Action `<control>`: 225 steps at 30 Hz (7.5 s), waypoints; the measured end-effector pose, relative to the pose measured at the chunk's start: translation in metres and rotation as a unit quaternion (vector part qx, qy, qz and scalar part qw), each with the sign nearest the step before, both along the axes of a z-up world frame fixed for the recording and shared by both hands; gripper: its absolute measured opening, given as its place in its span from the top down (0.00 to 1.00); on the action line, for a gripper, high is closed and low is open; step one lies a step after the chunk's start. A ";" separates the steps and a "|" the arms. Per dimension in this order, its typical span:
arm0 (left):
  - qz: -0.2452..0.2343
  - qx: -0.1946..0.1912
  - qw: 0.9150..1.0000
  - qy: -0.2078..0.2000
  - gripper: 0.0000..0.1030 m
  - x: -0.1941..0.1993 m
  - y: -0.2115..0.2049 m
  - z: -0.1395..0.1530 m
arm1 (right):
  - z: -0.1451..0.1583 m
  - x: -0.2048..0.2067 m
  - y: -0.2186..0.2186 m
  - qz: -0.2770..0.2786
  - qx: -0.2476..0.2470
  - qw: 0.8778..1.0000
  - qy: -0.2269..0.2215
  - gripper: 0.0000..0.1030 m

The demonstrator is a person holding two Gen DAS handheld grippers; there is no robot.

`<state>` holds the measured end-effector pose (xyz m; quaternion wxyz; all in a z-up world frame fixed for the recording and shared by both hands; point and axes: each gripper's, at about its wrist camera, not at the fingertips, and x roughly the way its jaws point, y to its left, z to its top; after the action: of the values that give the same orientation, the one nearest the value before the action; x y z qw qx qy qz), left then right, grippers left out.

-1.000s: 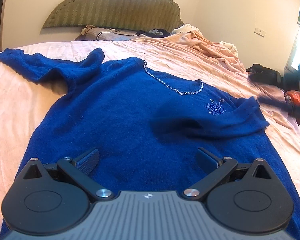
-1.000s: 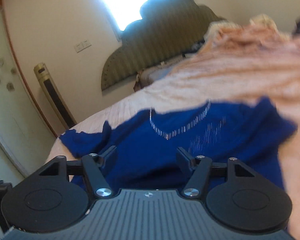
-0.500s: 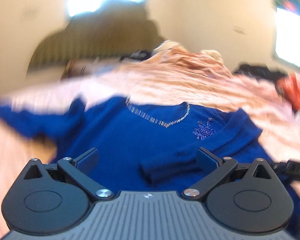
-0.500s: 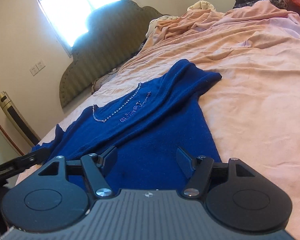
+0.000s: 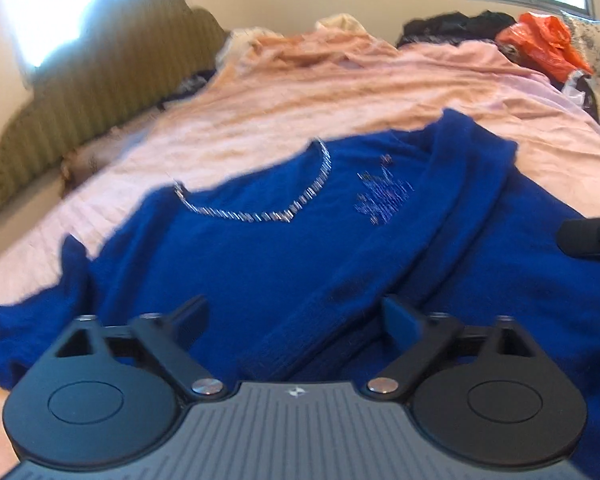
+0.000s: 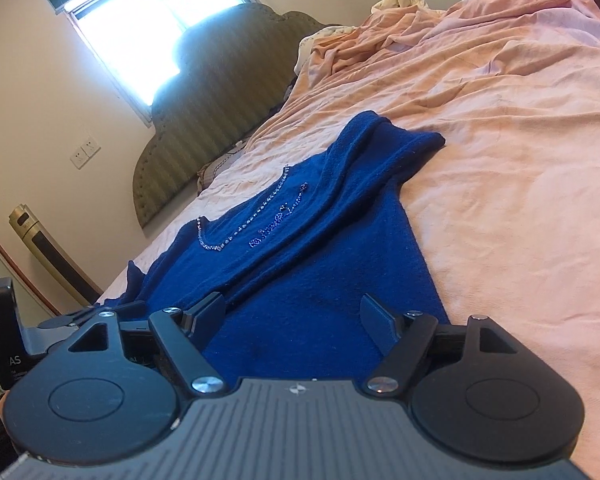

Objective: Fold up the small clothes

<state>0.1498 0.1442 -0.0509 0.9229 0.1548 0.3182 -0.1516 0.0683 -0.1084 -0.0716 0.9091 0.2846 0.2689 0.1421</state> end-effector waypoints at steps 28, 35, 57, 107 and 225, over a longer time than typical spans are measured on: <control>0.102 -0.287 0.949 0.084 0.92 0.036 0.100 0.078 | 0.001 0.001 0.002 0.001 -0.010 1.000 0.000 0.22; 0.158 -0.281 0.937 0.133 0.92 0.028 0.137 0.020 | 0.032 0.034 -0.031 -0.003 0.035 0.999 0.001 0.22; 0.169 -0.315 0.922 0.145 0.92 0.010 0.200 0.043 | 0.023 0.224 -0.029 0.007 -0.061 0.988 0.144 0.58; 0.191 -0.295 0.919 0.180 0.92 0.016 0.196 -0.002 | 0.038 0.288 -0.041 -0.065 -0.001 0.983 0.173 0.44; 0.496 -0.328 0.803 -0.034 0.87 0.106 0.477 -0.007 | 0.016 0.076 0.103 0.120 -0.222 0.967 -0.014 0.20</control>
<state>0.2555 0.6211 -0.0579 0.8784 -0.3309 0.2509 0.2365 0.1442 -0.0052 -0.0560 0.9296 0.0390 0.3127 0.1912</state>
